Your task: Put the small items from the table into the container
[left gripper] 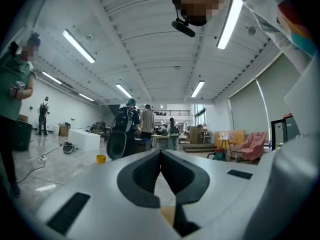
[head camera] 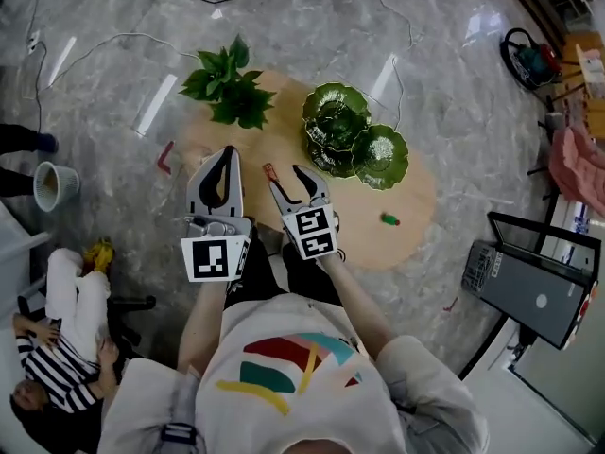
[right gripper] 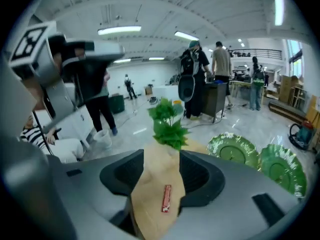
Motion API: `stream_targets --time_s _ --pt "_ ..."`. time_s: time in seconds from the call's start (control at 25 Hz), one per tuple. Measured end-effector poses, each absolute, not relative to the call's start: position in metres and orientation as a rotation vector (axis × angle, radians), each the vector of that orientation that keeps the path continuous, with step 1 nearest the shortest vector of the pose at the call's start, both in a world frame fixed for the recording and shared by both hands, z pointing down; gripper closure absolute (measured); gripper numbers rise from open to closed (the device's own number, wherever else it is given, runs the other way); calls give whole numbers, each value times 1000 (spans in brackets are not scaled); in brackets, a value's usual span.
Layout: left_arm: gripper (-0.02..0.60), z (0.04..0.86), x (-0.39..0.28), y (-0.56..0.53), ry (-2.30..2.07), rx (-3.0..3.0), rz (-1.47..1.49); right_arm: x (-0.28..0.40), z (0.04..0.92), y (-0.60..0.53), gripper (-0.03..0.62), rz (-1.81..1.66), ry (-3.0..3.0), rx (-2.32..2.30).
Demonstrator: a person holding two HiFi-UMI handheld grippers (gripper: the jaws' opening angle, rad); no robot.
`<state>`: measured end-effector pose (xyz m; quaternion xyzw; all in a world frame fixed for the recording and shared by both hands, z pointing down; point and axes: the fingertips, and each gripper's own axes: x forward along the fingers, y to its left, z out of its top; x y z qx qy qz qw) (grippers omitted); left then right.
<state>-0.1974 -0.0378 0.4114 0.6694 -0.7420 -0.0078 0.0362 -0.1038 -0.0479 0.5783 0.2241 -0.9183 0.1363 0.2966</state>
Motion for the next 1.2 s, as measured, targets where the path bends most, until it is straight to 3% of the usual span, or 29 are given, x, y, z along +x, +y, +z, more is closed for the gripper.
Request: stream_targets --time_s 0.32,0.56,0.64,0.72,0.92,1.2 --pt "574 520 -213 7 -2301 1883 34 -90 817 -27 367 457 -2040 476" --pt "574 573 -226 31 -2332 1749 25 -89 883 -22 367 438 -1921 528" --pt "574 577 -226 38 -2341 1720 22 -87 886 -18 369 450 -1905 544" --pt "574 575 -227 38 -2350 1706 21 -86 886 -15 484 477 -1877 520" --pt "574 536 -226 30 -2376 1728 -9 -91 846 -16 484 417 -1903 429" --pt "574 433 -224 -4 -2412 1869 -88 -116 666 -60 484 447 -2206 629"
